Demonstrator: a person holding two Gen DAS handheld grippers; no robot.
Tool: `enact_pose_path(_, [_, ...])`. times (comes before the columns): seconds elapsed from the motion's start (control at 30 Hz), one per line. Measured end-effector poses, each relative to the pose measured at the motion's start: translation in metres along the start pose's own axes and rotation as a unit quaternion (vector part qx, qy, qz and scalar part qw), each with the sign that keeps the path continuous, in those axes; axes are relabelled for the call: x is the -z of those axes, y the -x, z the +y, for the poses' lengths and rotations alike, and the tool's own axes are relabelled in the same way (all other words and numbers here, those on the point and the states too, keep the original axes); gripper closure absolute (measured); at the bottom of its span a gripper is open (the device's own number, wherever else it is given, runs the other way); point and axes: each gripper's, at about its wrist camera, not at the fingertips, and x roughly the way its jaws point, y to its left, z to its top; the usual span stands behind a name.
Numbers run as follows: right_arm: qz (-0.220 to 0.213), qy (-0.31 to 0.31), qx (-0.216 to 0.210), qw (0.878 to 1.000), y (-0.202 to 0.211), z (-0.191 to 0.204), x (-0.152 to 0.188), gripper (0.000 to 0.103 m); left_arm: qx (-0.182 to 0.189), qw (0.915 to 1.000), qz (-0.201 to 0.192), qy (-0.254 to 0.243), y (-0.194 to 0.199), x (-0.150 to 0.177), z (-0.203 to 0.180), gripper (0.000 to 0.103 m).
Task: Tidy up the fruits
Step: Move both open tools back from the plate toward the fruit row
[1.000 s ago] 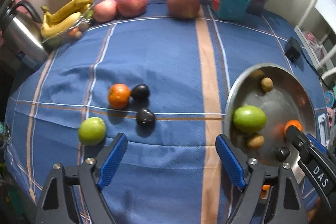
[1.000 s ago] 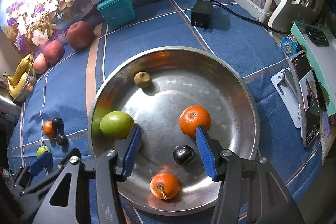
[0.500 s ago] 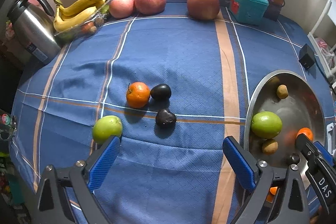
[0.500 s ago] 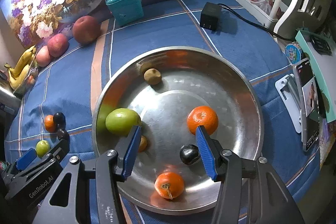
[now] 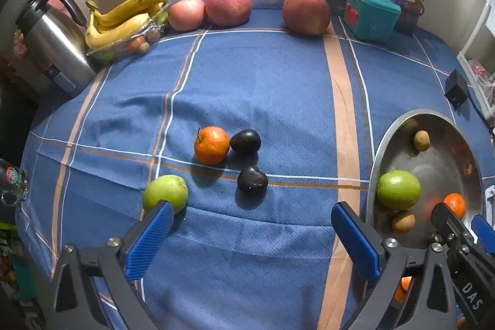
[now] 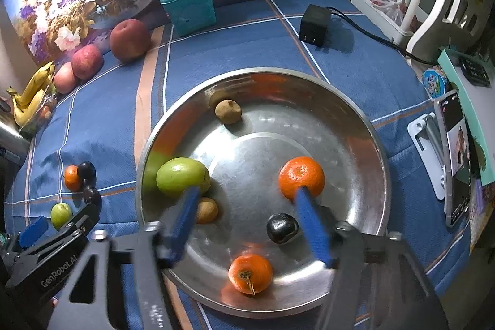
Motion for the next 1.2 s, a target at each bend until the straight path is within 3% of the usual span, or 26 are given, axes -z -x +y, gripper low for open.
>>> enact_pose_path(0.23, [-0.016,0.020,0.010,1.000,0.000,0.005,0.002,0.008,-0.006,0.9999,-0.007,-0.007,0.001,-0.001,0.002,0.000])
enact_pose_path(0.47, [-0.037,0.032,0.007,0.999,0.003,0.010,0.003,0.008,0.000,0.9998,-0.020,-0.006,0.005,-0.001,0.011,0.000])
enact_pose_path(0.73, [-0.047,0.061,-0.012,0.997,0.001,0.028,0.007,0.008,0.010,0.9992,-0.020,0.032,0.004,-0.004,0.040,0.000])
enact_pose_path(0.97, [-0.071,0.077,-0.016,0.994,0.003,0.039,0.013,0.008,-0.014,0.9982,-0.028,0.052,0.001,-0.008,0.074,0.000])
enact_pose_path(1.2, [-0.067,0.075,-0.028,0.995,0.001,0.046,0.016,0.008,-0.047,0.9976,-0.042,0.030,-0.001,-0.013,0.093,0.000])
